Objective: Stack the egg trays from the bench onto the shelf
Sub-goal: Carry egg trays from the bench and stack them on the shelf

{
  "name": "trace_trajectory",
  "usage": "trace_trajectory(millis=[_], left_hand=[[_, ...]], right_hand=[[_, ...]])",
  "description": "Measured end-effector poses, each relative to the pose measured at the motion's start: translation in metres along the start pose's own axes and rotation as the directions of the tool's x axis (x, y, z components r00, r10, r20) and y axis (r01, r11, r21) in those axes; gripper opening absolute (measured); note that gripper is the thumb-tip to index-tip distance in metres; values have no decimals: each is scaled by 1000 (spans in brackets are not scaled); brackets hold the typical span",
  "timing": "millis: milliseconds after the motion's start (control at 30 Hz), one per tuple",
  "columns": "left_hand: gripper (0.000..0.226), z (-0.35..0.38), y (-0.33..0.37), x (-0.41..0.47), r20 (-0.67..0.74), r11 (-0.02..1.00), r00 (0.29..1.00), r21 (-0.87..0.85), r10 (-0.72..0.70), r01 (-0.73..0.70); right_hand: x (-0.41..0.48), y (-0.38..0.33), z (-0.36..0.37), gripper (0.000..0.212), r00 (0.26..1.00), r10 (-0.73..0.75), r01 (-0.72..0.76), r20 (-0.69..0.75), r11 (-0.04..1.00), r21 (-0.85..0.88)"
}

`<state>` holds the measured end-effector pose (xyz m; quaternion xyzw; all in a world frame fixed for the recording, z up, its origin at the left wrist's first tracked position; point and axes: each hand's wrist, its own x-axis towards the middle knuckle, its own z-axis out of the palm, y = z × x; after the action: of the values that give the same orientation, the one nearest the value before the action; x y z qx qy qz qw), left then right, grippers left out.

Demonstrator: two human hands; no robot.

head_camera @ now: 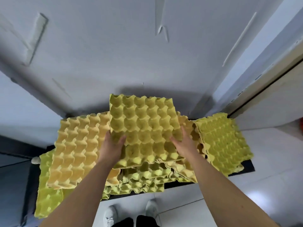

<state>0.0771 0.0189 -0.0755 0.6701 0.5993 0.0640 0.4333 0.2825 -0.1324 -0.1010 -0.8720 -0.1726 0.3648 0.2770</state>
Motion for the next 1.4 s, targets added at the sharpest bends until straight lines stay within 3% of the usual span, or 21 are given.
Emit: trace_trajectory(millis=[233, 467, 733, 1033, 1400], left_hand=[[69, -4, 2, -10, -8, 990, 1000, -137, -27, 26], [54, -29, 7, -31, -54, 964, 999, -266, 6, -20], [49, -90, 19, -75, -234, 946, 968, -285, 89, -156], [55, -193, -29, -154, -476, 893, 879, -382, 33, -240], [64, -374, -148, -315, -675, 820, 737, -441, -35, -366]], right_hand=[[-6, -4, -7, 83, 998, -51, 56, -36, 990, 128], [-28, -33, -31, 77, 963, -214, 225, -164, 973, 51], [-72, -84, -39, 75, 909, -364, 368, -205, 930, -18], [-175, -167, -3, 73, 762, -627, 618, -159, 779, -109], [-362, -261, 111, 74, 498, -865, 865, -62, 500, -45]])
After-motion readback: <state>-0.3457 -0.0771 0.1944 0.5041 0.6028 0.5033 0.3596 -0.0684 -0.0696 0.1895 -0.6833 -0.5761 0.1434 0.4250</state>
